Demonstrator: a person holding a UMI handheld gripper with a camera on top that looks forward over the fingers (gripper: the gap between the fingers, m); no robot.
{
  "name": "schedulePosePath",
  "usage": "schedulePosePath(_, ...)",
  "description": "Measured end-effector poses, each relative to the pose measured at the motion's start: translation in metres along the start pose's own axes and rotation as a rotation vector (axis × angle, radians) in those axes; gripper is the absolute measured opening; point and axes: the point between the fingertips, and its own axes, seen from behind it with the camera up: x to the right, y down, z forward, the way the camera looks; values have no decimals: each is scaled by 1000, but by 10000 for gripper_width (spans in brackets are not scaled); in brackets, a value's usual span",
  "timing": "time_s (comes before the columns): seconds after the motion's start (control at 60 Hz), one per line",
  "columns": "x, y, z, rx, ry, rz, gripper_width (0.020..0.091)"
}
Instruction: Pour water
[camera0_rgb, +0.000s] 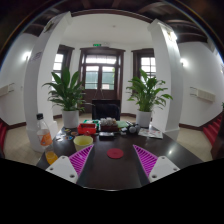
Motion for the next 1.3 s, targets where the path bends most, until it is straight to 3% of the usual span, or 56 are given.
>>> schedulePosePath(0.133, -43, 22, -12, 28, -18, -17, 755)
schedulePosePath(0.15, -33, 9, -2, 28, -23, -21, 754)
schedulePosePath(0.217, -86, 38, -20, 37, -54, -26, 754)
schedulePosePath(0.433, -203, 58, -20, 21, -240, 8, 760)
schedulePosePath(0.667, -264, 47, 21, 23, -309, -2, 757)
schedulePosePath(0.967, -293, 15, 73, 98, -330, 39, 753)
schedulePosePath(1.067, -292, 19, 85, 96, -296, 13, 604)
schedulePosePath(1.1, -291, 19, 88, 104, -288, -1, 498)
schedulePosePath(1.183, -292, 22, 89, 122, -302, -5, 476)
schedulePosePath(1.233, -291, 21, 87, 122, -300, 21, 408)
schedulePosePath(1.3, -287, 22, 91, 132, -301, 34, 373)
